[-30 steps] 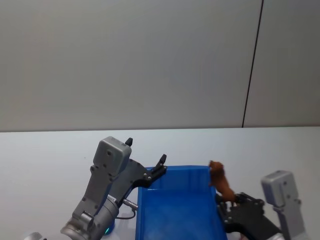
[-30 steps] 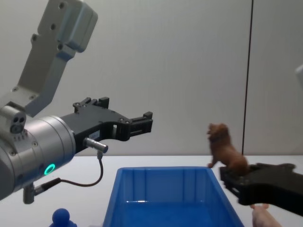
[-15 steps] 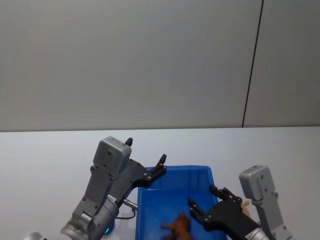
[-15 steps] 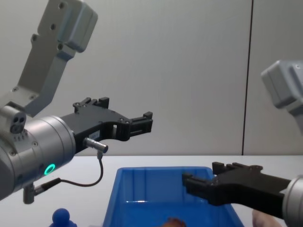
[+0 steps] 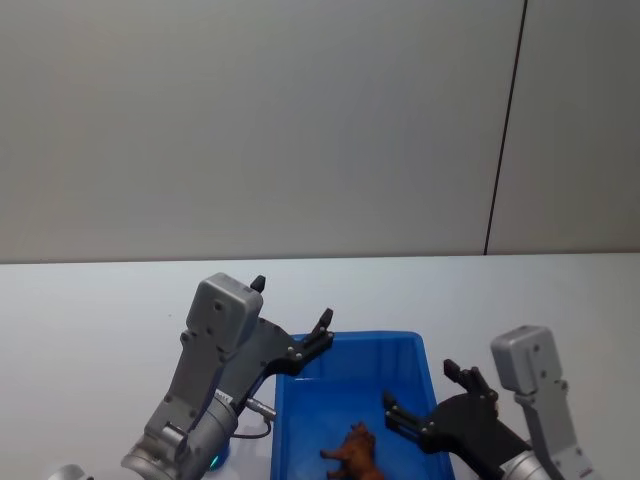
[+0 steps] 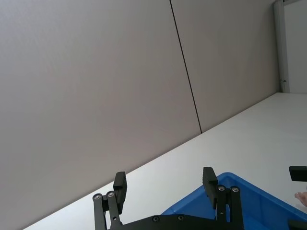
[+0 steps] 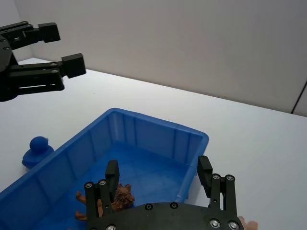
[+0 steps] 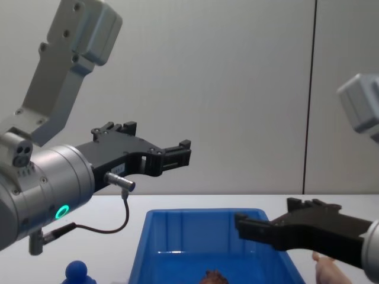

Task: Pick up the two dolls from the table and place them into the box.

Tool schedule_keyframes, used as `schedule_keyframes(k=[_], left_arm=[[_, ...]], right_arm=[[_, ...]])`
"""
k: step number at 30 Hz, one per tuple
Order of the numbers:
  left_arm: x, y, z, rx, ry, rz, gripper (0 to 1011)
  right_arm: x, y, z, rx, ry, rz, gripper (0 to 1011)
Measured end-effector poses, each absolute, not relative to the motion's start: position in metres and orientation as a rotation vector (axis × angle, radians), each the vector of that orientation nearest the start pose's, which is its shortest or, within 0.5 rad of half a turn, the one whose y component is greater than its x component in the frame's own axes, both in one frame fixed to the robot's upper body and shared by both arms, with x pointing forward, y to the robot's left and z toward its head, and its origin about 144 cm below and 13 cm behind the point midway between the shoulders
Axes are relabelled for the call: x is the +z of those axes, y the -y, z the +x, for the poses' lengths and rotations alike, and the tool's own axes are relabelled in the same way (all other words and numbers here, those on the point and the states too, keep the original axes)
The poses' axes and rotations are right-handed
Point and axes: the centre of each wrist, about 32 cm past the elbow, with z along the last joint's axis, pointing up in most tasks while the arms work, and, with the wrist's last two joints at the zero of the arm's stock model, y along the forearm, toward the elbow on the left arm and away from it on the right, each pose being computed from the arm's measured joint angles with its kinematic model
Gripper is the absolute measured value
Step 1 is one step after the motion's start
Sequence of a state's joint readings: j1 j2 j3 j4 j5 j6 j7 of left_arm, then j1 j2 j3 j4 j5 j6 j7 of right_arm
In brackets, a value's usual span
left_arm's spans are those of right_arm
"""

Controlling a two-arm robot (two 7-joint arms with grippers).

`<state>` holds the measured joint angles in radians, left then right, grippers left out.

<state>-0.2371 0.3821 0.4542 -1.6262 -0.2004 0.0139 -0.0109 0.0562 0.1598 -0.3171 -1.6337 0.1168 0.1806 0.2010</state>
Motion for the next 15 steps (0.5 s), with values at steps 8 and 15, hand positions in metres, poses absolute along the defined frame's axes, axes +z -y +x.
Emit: schedule_keyframes(k=[8,15], left_arm=[[1.204,-0.198,0.492,1.124,0.268,0.061,1001],[1.204,-0.198,0.492,1.124,0.268,0.061,1001]], right_arm=[[1.167,0.178,0.450,-1.122,-0.043,-0.122,1003],[1.167,0.186,0.438,-1.197,-0.046,-0.137,1003]])
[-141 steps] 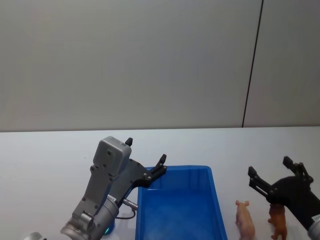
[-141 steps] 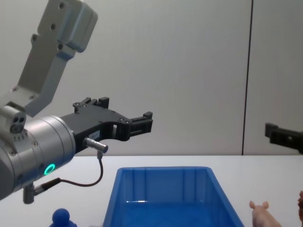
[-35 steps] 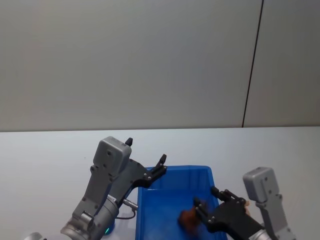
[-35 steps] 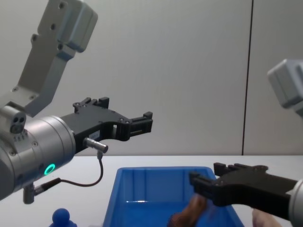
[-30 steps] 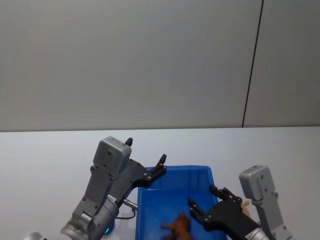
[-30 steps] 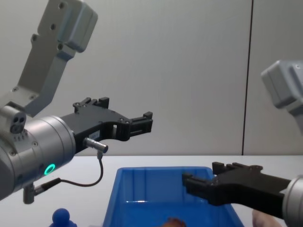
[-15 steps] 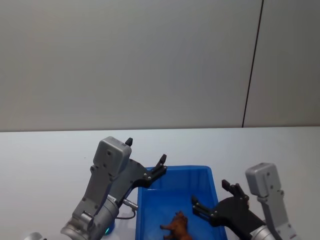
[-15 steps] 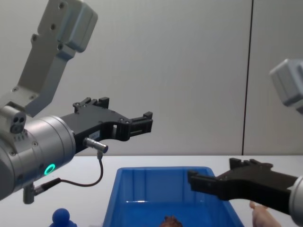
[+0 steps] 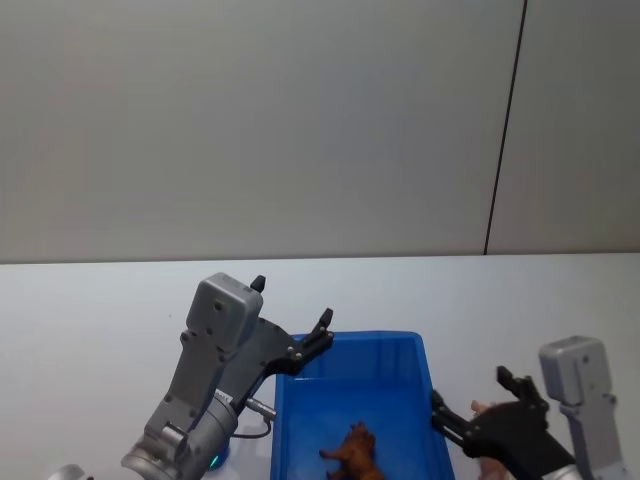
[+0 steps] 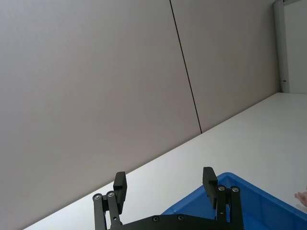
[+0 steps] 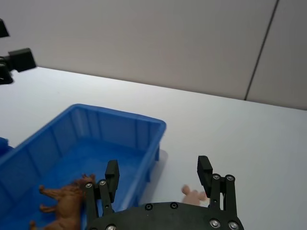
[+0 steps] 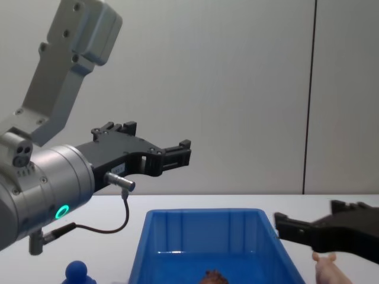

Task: Pick up the two dolls from the table and place them into the box.

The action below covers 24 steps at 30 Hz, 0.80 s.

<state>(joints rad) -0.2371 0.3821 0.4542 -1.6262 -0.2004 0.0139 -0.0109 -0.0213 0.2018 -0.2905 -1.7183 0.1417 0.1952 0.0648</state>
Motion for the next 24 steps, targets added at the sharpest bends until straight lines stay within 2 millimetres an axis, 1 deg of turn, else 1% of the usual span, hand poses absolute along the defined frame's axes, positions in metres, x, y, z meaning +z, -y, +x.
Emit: schedule_keyframes(k=[12,24], left_arm=[[1.204,-0.198,0.492,1.124,0.268,0.061,1001],[1.204,-0.198,0.492,1.124,0.268,0.061,1001]], right_arm=[[1.157,0.198,0.421,-1.303,-0.066,-0.210,1003],[1.139,0.197,0.422,-1.320,-0.078,-0.275,1003]])
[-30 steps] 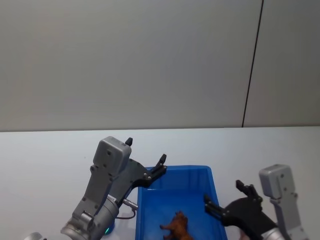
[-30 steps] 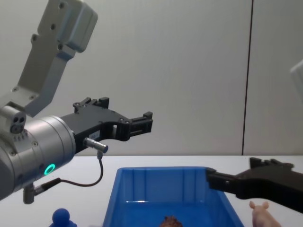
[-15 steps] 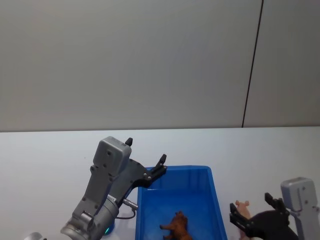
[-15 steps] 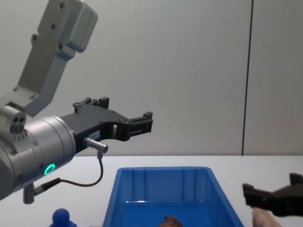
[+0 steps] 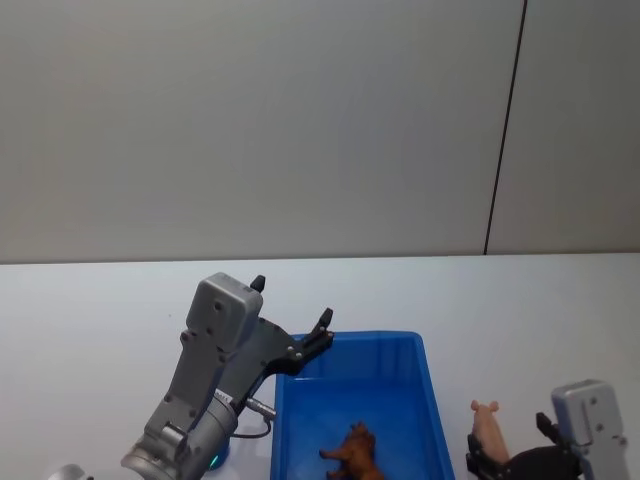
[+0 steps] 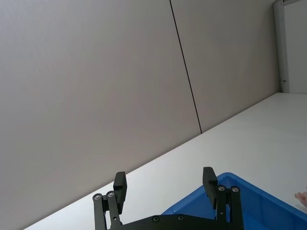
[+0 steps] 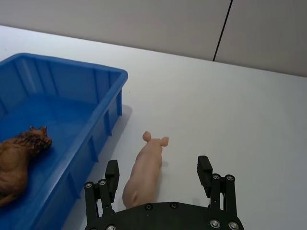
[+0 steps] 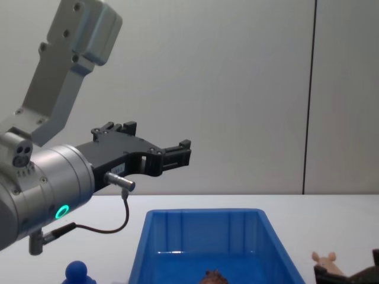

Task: Pick up the two dolls from the table and place them into the box.

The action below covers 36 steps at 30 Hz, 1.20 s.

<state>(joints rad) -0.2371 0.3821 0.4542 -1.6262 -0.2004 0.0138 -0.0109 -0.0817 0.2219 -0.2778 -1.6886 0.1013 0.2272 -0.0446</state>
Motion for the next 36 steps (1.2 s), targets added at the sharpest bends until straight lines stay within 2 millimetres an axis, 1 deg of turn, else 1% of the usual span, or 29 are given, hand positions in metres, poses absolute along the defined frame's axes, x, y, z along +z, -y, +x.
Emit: schedule_keyframes(k=[9,11,12,13,14,17,18,22,23,24,25,26,30,31,32,33,34,36], left_arm=[[1.204,-0.198,0.492,1.124,0.268,0.061,1001],[1.204,-0.198,0.492,1.124,0.268,0.061,1001],[1.204,-0.198,0.492,1.124,0.268,0.061,1001],[1.204,-0.198,0.492,1.124,0.268,0.061,1001],[1.204,-0.198,0.492,1.124,0.268,0.061,1001],[1.204,-0.198,0.492,1.124,0.268,0.061,1001],[1.204,-0.198,0.492,1.124,0.268,0.061,1001],[1.204,-0.198,0.492,1.124,0.268,0.061,1001],[1.204,-0.198,0.492,1.124,0.268,0.061,1001],[1.204,-0.198,0.492,1.124,0.268,0.061,1001],[1.204,-0.198,0.492,1.124,0.268,0.061,1001],[1.204,-0.198,0.492,1.124,0.268,0.061,1001],[1.204,-0.198,0.492,1.124,0.268,0.061,1001],[1.204,-0.198,0.492,1.124,0.268,0.061,1001],[1.204,-0.198,0.492,1.124,0.268,0.061,1001],[1.204,-0.198,0.492,1.124,0.268,0.061,1001],[1.204,-0.198,0.492,1.124,0.268,0.061,1001],[1.204,-0.198,0.492,1.124,0.268,0.061,1001]], right_arm=[[1.125,0.191,0.429,-1.301,-0.092,-0.316,1003],[1.122,0.189,0.431,-1.296,-0.095,-0.324,979],[1.121,0.188,0.431,-1.295,-0.097,-0.327,950],[1.119,0.187,0.432,-1.294,-0.100,-0.333,950],[1.118,0.187,0.433,-1.293,-0.101,-0.336,910],[1.115,0.185,0.435,-1.292,-0.105,-0.347,836],[1.115,0.184,0.435,-1.292,-0.107,-0.350,794],[1.112,0.183,0.437,-1.294,-0.111,-0.360,682],[1.112,0.183,0.437,-1.294,-0.111,-0.360,682],[1.112,0.182,0.437,-1.297,-0.112,-0.364,621],[1.111,0.182,0.437,-1.299,-0.112,-0.365,600],[1.111,0.182,0.437,-1.302,-0.112,-0.367,544],[1.112,0.183,0.437,-1.311,-0.108,-0.369,460],[1.113,0.183,0.437,-1.314,-0.105,-0.368,403],[1.114,0.183,0.436,-1.319,-0.100,-0.365,371],[1.115,0.183,0.436,-1.321,-0.097,-0.363,371],[1.116,0.183,0.436,-1.323,-0.093,-0.361,342],[1.118,0.184,0.435,-1.326,-0.082,-0.352,342]])
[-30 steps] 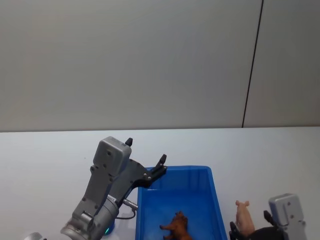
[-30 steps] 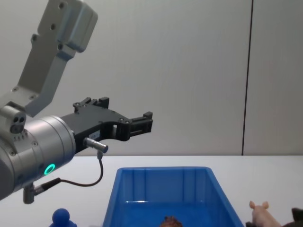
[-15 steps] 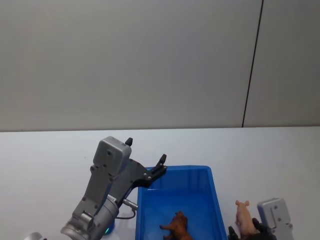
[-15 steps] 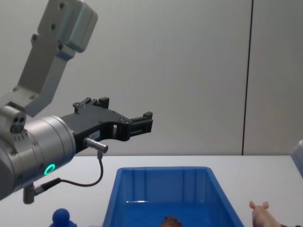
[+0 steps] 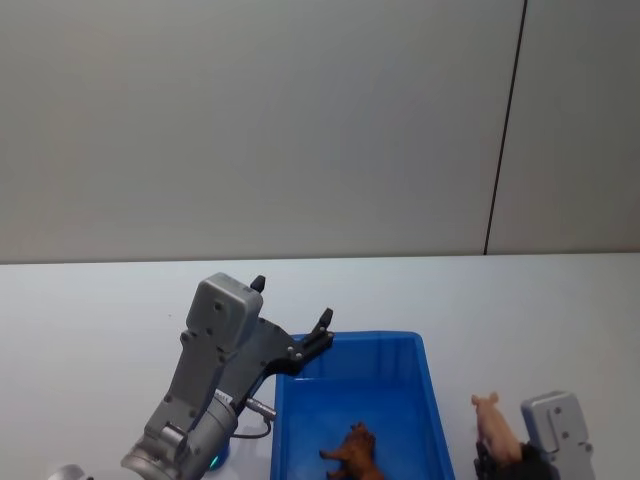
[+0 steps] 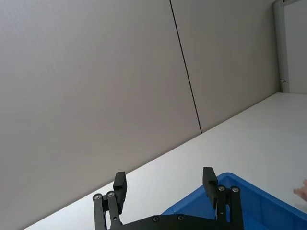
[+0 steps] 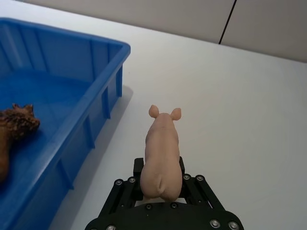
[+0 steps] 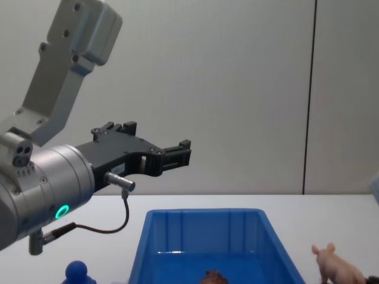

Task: Pick up the two dolls from the table and place them into the box.

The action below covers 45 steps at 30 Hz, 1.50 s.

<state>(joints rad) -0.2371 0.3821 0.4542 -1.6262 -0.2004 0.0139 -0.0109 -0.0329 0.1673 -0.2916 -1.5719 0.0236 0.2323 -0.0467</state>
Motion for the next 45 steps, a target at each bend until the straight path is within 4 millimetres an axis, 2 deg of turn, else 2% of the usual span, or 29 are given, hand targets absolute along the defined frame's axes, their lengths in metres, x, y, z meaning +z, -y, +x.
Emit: schedule_keyframes(k=[17,29,34,35,41,42,45], left_arm=[[1.204,-0.198,0.492,1.124,0.268,0.061,1001],[1.204,-0.198,0.492,1.124,0.268,0.061,1001],[1.204,-0.198,0.492,1.124,0.268,0.061,1001],[1.204,-0.198,0.492,1.124,0.268,0.061,1001],[1.204,-0.198,0.492,1.124,0.268,0.061,1001],[1.204,-0.198,0.492,1.124,0.268,0.061,1001],[1.204,-0.198,0.492,1.124,0.268,0.061,1001]], right_arm=[[1.147,0.188,0.437,-1.240,0.016,-0.237,342],[1.164,0.175,0.448,-1.104,0.043,-0.164,345],[1.166,0.169,0.452,-1.062,0.040,-0.155,450],[1.167,0.167,0.454,-1.052,0.036,-0.155,514],[1.167,0.163,0.458,-1.033,0.021,-0.162,667],[1.166,0.163,0.459,-1.033,0.016,-0.165,735],[1.166,0.162,0.460,-1.034,0.010,-0.170,828]])
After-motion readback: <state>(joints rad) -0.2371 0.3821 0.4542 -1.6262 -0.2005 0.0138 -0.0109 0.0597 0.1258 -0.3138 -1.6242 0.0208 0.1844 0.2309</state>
